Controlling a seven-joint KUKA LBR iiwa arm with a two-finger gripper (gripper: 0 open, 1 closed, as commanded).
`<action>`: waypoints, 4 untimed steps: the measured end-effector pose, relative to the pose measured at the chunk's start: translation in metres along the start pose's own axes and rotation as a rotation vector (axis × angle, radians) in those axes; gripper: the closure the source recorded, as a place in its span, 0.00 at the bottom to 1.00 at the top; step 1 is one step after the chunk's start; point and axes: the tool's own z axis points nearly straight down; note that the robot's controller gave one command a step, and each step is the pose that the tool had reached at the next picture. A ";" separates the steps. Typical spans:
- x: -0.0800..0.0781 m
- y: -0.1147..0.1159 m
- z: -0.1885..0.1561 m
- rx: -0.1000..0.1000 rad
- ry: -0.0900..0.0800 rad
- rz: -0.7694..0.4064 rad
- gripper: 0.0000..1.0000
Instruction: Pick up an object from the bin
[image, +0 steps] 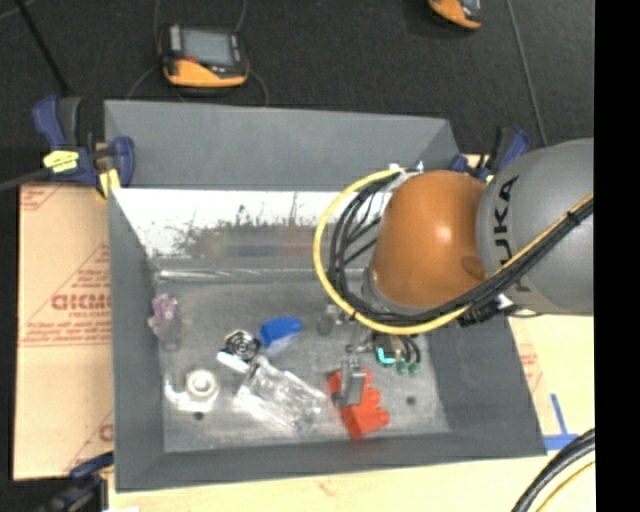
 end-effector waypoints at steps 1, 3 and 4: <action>-0.053 0.062 0.113 0.004 -0.011 -0.137 0.00; -0.073 0.070 0.110 0.002 0.011 -0.173 1.00; -0.042 0.064 0.099 -0.001 -0.007 -0.152 1.00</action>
Offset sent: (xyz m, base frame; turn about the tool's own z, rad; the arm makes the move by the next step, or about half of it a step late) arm 0.0475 0.0630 -0.1172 -0.1341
